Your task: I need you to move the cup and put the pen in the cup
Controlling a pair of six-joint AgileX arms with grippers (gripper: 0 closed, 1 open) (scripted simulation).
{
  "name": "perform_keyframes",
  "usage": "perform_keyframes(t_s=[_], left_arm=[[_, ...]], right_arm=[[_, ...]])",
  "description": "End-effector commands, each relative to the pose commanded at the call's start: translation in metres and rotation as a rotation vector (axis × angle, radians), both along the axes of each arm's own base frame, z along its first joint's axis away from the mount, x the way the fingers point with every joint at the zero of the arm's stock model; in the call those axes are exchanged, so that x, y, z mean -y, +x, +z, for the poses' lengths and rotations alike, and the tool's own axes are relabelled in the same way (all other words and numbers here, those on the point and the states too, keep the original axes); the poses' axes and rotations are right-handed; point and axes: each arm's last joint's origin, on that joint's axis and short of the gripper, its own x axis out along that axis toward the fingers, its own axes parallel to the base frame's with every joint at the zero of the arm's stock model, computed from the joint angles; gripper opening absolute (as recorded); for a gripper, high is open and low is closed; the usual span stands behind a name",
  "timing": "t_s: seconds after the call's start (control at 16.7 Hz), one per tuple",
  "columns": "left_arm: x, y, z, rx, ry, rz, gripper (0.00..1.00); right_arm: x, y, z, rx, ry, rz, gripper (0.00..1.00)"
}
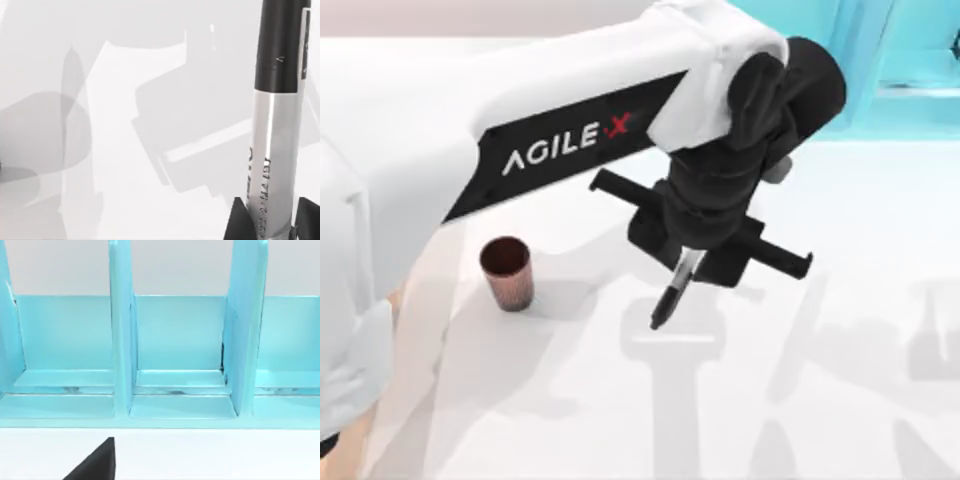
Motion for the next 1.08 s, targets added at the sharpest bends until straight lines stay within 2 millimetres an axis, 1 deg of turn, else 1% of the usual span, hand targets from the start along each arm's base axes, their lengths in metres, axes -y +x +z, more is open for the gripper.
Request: perform_keyframes(t_s=[0.24, 0.48, 0.6, 0.78, 0.96, 1.08], left_arm=[[-0.004, 0.001, 0.0, 0.028, -0.027, -0.012, 0.0], [-0.022, 0.004, -0.003, 0.12, -0.112, -0.033, 0.0], [-0.036, 0.006, -0.007, 0.187, -0.167, -0.038, 0.0], [-0.063, 0.005, -0.014, 0.313, -0.258, -0.039, 0.0], [-0.095, -0.002, -0.021, 0.472, -0.354, -0.033, 0.0], [-0.118, -0.01, -0.025, 0.593, -0.416, -0.029, 0.0]], right_arm=[[0.0, 0.0, 0.0, 0.0, 0.0, 0.0, 1.0], [0.0, 0.0, 0.0, 0.0, 0.0, 0.0, 1.0], [0.0, 0.0, 0.0, 0.0, 0.0, 0.0, 1.0], [0.0, 0.0, 0.0, 0.0, 0.0, 0.0, 1.0], [0.0, 0.0, 0.0, 0.0, 0.0, 0.0, 1.0], [0.0, 0.0, 0.0, 0.0, 0.0, 0.0, 1.0]])
